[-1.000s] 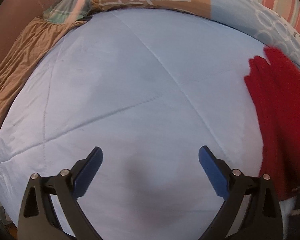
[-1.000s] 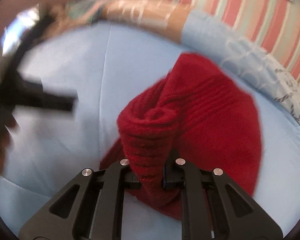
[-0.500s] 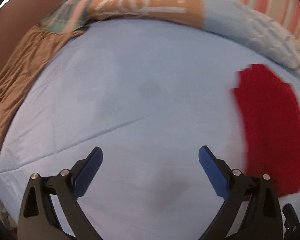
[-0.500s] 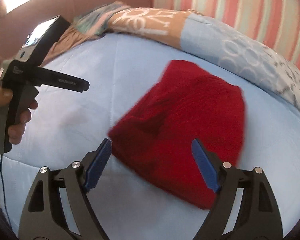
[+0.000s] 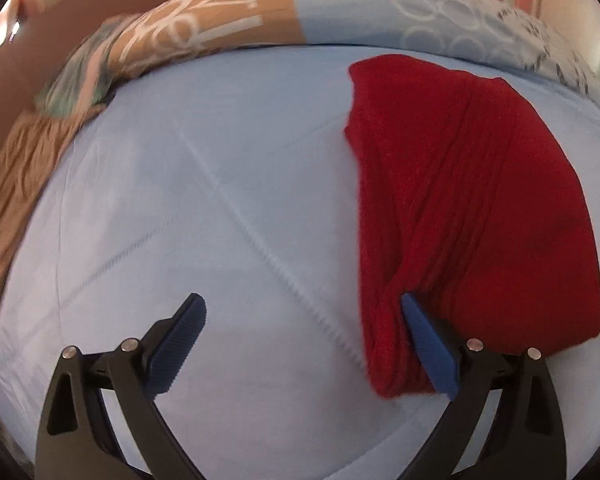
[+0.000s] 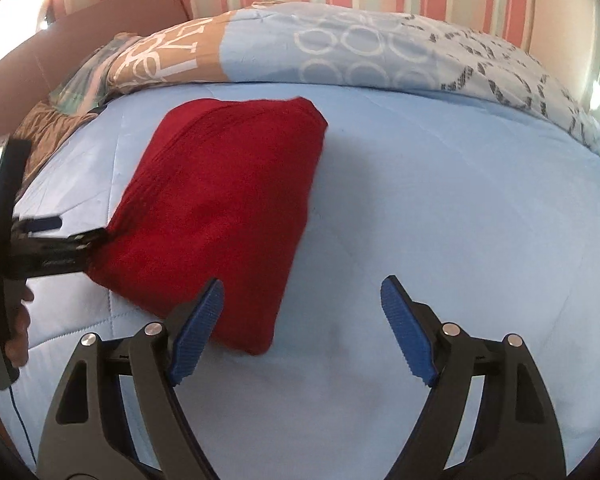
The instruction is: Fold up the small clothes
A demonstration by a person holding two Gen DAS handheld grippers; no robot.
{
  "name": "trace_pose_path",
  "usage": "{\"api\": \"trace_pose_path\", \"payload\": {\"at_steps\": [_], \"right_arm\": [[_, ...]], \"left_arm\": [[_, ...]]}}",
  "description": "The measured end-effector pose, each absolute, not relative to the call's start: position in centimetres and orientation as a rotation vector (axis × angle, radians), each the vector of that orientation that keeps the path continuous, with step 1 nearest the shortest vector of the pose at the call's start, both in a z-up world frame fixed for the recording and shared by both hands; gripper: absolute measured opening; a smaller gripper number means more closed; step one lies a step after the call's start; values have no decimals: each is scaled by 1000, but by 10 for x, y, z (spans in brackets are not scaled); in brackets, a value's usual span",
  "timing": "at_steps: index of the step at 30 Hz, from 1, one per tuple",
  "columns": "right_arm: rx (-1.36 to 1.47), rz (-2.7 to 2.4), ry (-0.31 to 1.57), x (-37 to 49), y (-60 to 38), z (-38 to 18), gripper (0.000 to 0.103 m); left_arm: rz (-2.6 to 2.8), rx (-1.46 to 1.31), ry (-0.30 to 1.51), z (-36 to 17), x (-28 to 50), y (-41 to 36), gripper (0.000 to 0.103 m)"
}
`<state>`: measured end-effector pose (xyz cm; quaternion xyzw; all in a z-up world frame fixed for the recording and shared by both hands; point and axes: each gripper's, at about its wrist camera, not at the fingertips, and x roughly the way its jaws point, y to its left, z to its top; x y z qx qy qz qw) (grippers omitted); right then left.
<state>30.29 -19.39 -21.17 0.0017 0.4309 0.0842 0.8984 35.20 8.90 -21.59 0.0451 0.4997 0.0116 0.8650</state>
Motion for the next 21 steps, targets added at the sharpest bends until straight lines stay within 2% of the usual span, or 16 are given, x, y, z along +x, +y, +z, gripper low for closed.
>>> {"api": "trace_pose_path", "payload": {"at_steps": [5, 8, 13, 17, 21], "right_arm": [[29, 188, 940, 302, -184, -231, 81], [49, 202, 943, 306, -182, -231, 80], [85, 281, 930, 311, -182, -215, 80], [165, 336, 928, 318, -172, -208, 80], [230, 382, 921, 326, -142, -205, 80]], "left_arm": [[31, 219, 1016, -234, 341, 73, 98], [17, 194, 1028, -238, 344, 80, 99], [-77, 117, 1006, -185, 363, 94, 98], [-212, 61, 958, -140, 422, 83, 98], [-375, 40, 1029, -145, 491, 54, 98]]}}
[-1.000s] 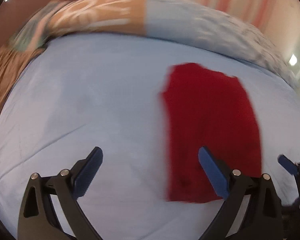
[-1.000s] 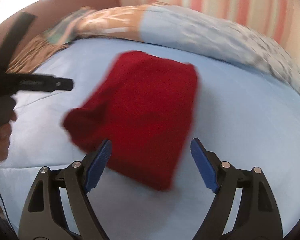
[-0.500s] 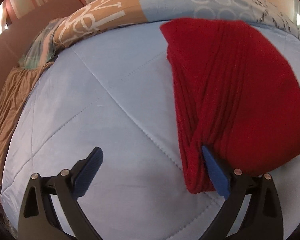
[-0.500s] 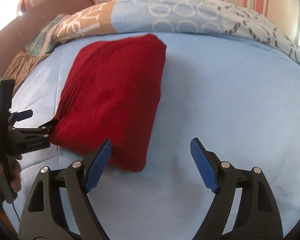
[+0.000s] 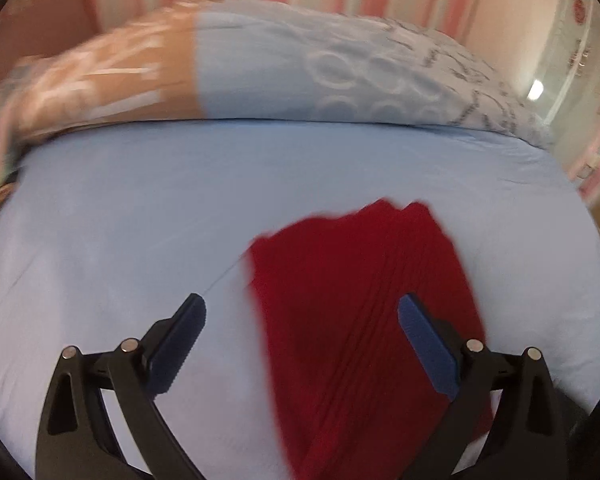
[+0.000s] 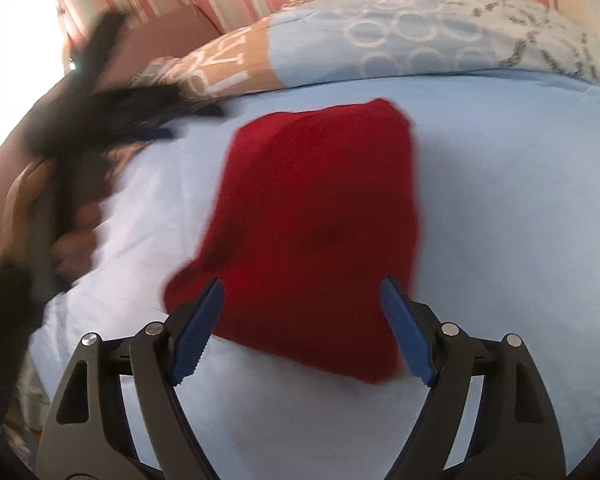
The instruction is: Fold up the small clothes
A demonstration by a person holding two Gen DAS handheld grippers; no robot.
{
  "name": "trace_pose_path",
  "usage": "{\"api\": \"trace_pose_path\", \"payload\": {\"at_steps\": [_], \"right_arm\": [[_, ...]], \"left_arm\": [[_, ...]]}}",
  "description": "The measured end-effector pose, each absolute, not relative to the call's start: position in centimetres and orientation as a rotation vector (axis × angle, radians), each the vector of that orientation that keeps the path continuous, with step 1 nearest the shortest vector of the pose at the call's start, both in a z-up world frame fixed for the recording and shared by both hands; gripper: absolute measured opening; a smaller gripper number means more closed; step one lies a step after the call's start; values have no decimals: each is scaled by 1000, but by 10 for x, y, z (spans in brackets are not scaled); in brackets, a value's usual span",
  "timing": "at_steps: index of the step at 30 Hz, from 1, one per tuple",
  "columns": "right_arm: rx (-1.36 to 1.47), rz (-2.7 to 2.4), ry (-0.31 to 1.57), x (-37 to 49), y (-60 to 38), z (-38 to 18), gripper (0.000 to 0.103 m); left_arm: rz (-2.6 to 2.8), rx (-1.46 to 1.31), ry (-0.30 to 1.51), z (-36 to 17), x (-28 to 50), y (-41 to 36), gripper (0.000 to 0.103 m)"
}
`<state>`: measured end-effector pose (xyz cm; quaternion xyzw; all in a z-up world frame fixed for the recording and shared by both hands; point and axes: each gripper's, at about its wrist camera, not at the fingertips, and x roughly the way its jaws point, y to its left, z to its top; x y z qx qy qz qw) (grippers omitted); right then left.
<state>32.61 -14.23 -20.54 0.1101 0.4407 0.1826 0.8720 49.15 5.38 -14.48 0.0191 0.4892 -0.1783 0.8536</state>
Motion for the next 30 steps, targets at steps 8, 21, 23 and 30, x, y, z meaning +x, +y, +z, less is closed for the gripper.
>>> {"api": "trace_pose_path", "payload": {"at_steps": [8, 21, 23, 30], "right_arm": [[211, 335, 999, 337, -101, -238, 80], [173, 338, 980, 331, -93, -252, 80], [229, 367, 958, 331, -105, -238, 79], [284, 344, 934, 327, -169, -214, 80]], "left_arm": [[-410, 142, 1148, -211, 532, 22, 101], [-453, -1, 1127, -213, 523, 39, 101], [-443, 48, 1073, -196, 498, 39, 100], [-380, 103, 1015, -186, 391, 66, 100]]}}
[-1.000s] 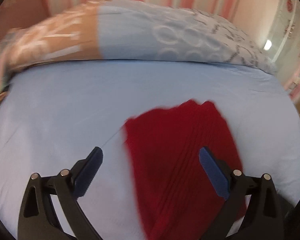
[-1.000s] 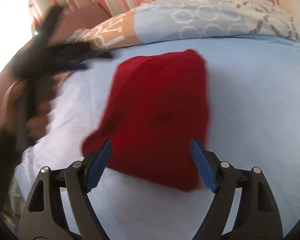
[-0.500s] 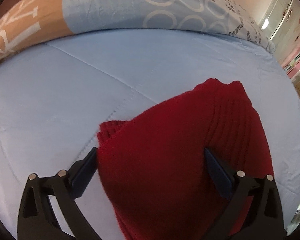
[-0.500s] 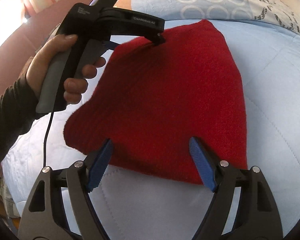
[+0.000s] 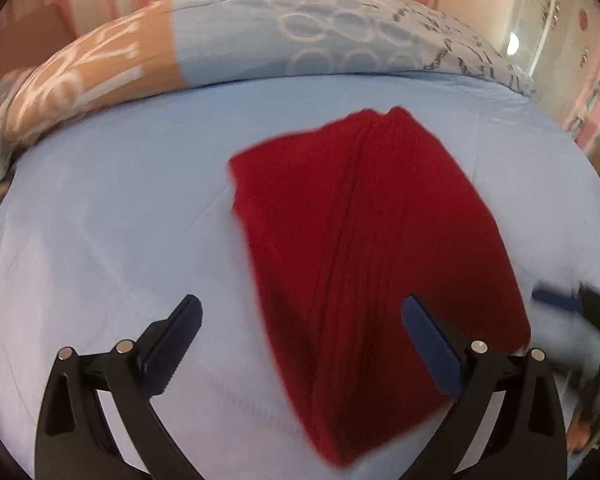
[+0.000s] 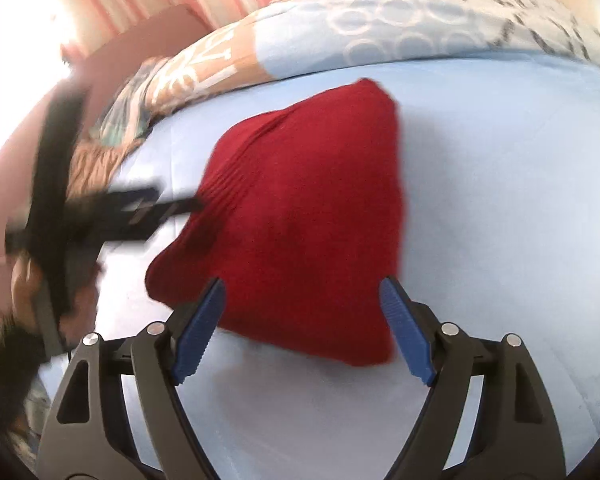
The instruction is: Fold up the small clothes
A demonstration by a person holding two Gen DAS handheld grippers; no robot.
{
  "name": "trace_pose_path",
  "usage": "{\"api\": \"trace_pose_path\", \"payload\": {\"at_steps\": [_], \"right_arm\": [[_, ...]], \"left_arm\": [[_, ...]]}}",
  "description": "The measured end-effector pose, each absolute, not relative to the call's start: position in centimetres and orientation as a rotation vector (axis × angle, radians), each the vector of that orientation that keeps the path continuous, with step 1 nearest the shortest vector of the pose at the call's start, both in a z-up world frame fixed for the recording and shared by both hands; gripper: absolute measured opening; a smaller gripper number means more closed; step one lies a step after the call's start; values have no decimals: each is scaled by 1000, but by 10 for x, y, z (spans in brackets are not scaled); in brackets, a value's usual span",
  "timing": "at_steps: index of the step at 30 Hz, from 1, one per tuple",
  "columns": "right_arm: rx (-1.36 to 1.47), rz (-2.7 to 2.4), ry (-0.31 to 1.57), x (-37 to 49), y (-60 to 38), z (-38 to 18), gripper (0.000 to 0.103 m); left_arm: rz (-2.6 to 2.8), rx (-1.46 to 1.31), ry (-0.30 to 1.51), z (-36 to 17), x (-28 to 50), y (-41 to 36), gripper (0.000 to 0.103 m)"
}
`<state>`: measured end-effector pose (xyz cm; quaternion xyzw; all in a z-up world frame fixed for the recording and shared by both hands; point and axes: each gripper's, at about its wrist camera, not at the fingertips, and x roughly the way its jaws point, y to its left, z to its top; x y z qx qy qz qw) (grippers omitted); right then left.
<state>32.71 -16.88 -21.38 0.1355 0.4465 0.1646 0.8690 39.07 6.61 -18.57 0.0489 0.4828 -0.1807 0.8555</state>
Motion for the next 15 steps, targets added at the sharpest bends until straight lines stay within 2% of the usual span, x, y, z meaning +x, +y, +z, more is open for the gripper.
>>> {"api": "trace_pose_path", "payload": {"at_steps": [8, 11, 15], "right_arm": [[385, 297, 975, 345, -199, -238, 81], [374, 302, 963, 339, -195, -232, 81], [351, 301, 961, 338, -196, -233, 81]], "left_arm": [[-381, -440, 1152, -239, 411, 118, 100], [-487, -565, 1198, -257, 442, 112, 100], [-525, -592, 1236, -264, 474, 102, 100]]}}
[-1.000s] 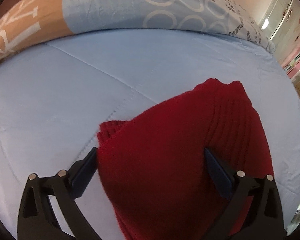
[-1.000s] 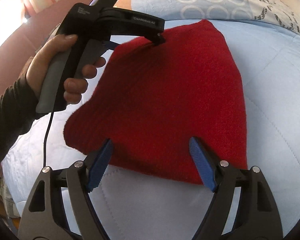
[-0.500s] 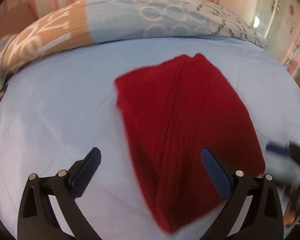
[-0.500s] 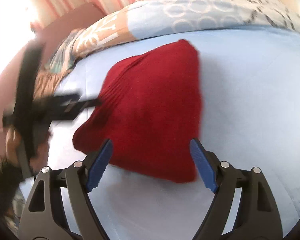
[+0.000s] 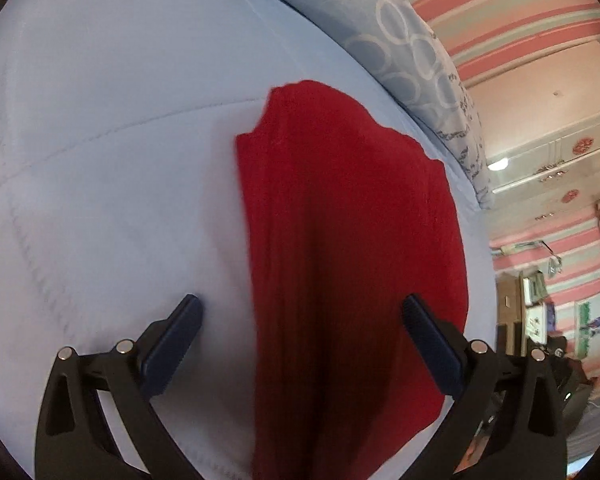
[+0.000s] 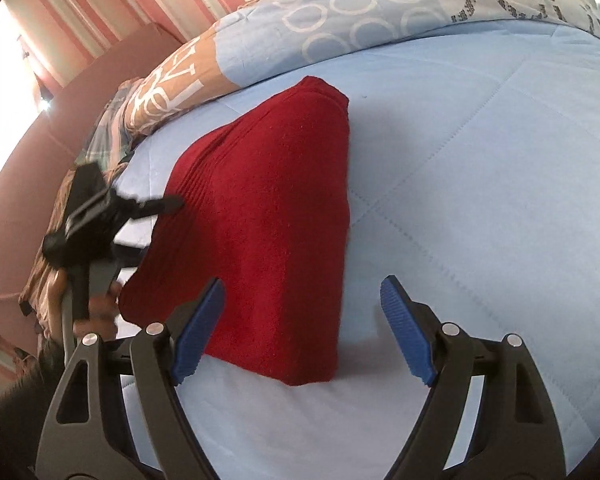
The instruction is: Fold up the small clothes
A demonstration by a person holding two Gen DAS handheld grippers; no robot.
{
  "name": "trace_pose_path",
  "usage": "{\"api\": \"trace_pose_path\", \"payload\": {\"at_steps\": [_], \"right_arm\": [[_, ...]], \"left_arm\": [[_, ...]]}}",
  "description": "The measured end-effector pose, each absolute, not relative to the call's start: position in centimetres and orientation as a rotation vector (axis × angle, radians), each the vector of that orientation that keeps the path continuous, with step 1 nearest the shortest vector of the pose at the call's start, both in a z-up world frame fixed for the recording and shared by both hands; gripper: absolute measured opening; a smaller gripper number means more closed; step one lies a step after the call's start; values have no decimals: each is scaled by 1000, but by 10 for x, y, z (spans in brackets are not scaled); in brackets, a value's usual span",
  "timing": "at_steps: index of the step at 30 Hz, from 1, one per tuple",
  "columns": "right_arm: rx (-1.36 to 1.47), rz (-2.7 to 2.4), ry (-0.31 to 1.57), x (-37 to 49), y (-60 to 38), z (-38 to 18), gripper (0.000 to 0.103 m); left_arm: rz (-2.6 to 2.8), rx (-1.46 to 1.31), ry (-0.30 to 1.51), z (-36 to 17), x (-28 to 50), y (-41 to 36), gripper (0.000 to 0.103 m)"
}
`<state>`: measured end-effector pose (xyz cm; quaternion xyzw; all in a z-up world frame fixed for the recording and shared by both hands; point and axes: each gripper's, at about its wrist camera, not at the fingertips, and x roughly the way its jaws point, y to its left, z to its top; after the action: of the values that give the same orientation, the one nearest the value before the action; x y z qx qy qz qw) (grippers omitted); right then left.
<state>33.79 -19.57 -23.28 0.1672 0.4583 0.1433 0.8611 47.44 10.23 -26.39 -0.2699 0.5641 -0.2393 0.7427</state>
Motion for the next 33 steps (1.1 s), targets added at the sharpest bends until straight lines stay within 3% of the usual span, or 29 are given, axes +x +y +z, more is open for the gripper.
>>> {"api": "trace_pose_path", "payload": {"at_steps": [12, 21, 25, 26, 27, 31, 33], "right_arm": [[369, 321, 1002, 341, -199, -245, 81], [540, 363, 1092, 352, -207, -262, 81], [511, 349, 1106, 359, -195, -262, 80], [503, 349, 1107, 361, -191, -263, 75], [495, 349, 1114, 364, -187, -263, 62], [443, 332, 1110, 366, -181, -259, 39], [403, 340, 1099, 364, -179, -253, 32]], "left_arm": [[-577, -456, 1325, -253, 516, 56, 98], [-603, -445, 1370, -261, 525, 54, 99], [-580, -416, 1364, -254, 518, 54, 80], [-572, -406, 1359, -251, 517, 55, 74], [-562, -394, 1353, -248, 515, 55, 71], [-534, -375, 1330, -244, 510, 55, 60], [-523, -369, 1318, -241, 509, 51, 56]]}}
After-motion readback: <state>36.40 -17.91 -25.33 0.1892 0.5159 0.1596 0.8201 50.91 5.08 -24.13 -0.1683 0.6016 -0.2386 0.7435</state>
